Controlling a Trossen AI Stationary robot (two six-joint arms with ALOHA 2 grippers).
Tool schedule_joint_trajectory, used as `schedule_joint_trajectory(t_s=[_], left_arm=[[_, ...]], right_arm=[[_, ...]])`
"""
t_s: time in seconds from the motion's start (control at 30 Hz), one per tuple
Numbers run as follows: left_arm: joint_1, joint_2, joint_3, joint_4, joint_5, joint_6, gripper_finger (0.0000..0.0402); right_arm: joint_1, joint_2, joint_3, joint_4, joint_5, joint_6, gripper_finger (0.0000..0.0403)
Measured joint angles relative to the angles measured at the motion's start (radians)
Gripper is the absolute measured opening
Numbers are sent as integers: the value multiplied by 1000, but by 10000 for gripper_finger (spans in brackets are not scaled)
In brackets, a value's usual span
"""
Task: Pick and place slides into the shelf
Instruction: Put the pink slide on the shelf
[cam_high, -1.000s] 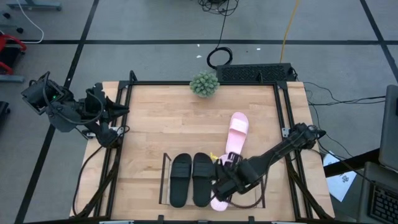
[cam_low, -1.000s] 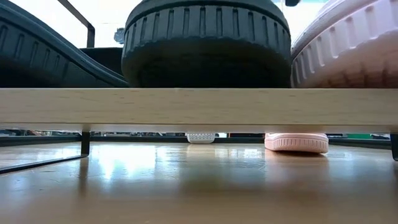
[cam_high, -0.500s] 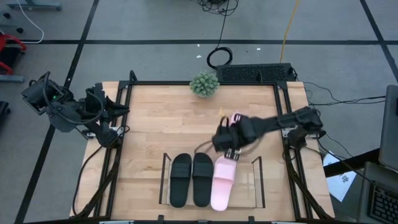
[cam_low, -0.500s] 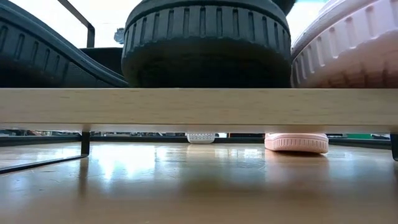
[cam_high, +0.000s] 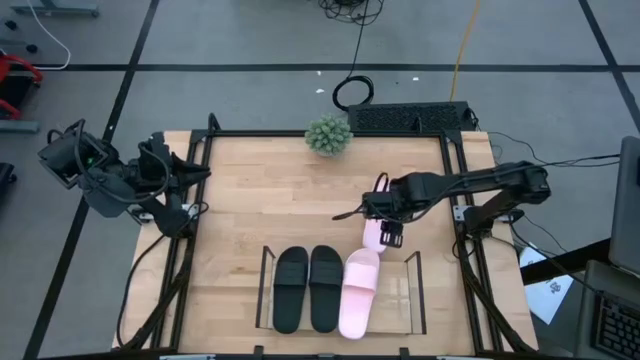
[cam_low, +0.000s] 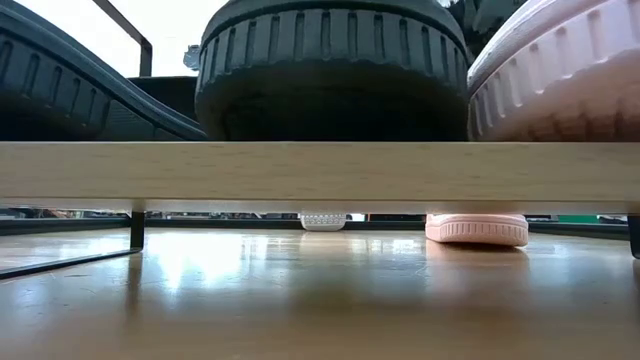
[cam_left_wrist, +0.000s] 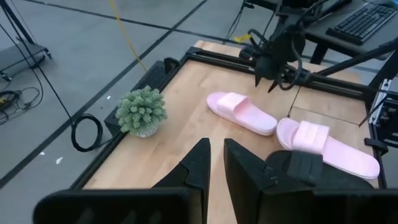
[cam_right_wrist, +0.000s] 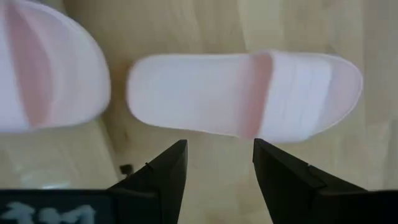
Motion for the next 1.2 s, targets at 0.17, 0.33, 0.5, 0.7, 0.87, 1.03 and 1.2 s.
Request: schedule_joint_trajectory(t_s=[0.17, 0.33, 0.5, 0.7, 0.87, 1.03, 1.2], left_arm=[[0, 12, 0, 0, -12, 0, 47], [0, 22, 0, 0, -16, 0, 47], [0, 27, 0, 0, -23, -1, 47], [0, 26, 0, 0, -24, -1, 47], [0, 26, 0, -3, -24, -1, 47], [0, 26, 0, -4, -25, 12, 47], [0, 26, 0, -4, -25, 15, 47]], right_arm=[[-7, 13, -74, 13, 2, -33, 173], [-36, 16, -136, 80, 1, -48, 173], [-60, 16, -168, 147, 4, -55, 173], [-93, 16, -183, 143, 16, -64, 173], [-167, -5, -160, 138, 7, -125, 173], [-302, -34, -112, 130, -171, -206, 173], [-475, -44, -107, 130, -316, -283, 173]])
